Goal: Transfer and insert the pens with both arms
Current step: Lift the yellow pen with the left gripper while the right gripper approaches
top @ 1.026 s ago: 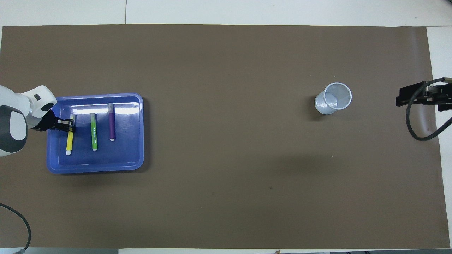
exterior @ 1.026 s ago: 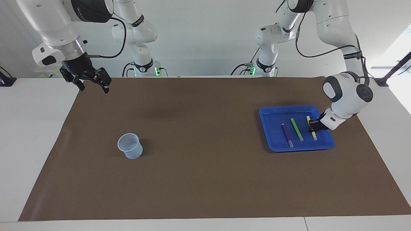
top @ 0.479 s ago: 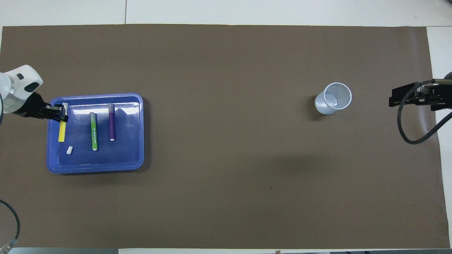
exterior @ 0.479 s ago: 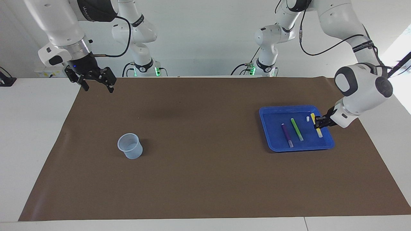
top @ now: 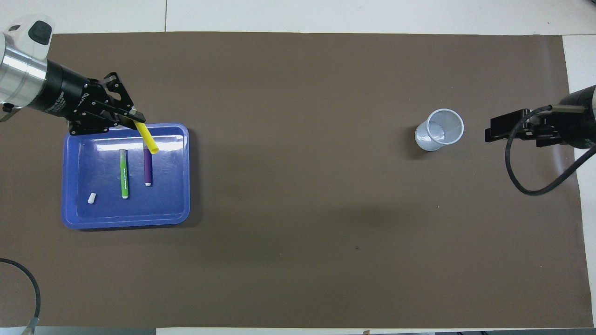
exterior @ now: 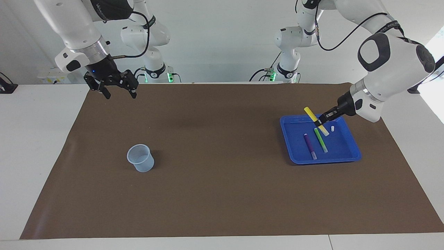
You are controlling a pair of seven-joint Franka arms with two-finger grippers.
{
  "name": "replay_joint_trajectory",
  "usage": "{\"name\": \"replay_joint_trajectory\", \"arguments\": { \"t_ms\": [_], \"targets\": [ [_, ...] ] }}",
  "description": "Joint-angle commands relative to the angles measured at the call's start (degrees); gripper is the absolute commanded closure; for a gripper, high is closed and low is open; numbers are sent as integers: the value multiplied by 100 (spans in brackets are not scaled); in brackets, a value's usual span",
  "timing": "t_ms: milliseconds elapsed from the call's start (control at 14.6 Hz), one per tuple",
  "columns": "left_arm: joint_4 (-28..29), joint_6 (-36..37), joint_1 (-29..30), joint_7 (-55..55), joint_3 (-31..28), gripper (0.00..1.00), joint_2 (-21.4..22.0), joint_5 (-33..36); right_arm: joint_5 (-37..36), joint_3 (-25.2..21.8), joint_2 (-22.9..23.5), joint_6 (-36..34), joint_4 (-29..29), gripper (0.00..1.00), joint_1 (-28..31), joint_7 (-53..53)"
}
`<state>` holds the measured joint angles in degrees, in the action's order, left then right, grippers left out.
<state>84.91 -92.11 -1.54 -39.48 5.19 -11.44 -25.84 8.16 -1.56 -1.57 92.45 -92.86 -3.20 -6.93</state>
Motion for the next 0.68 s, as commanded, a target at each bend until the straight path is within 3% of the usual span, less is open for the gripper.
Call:
{"name": "replay_joint_trajectory", "arguments": {
  "t_ms": [0, 274, 615],
  "targets": [
    [34, -296, -48, -1705, 322, 100, 203, -640, 859, 24, -45, 123, -57, 0, 48, -342],
    [278, -867, -302, -3658, 808, 100, 299, -1167, 1214, 94, -45, 597, -109, 0, -373, -1851],
    [2271, -2307, -794, -3962, 808, 100, 1265, -2897, 1909, 103, -54, 1458, -452, 0, -873, -2690]
  ]
}}
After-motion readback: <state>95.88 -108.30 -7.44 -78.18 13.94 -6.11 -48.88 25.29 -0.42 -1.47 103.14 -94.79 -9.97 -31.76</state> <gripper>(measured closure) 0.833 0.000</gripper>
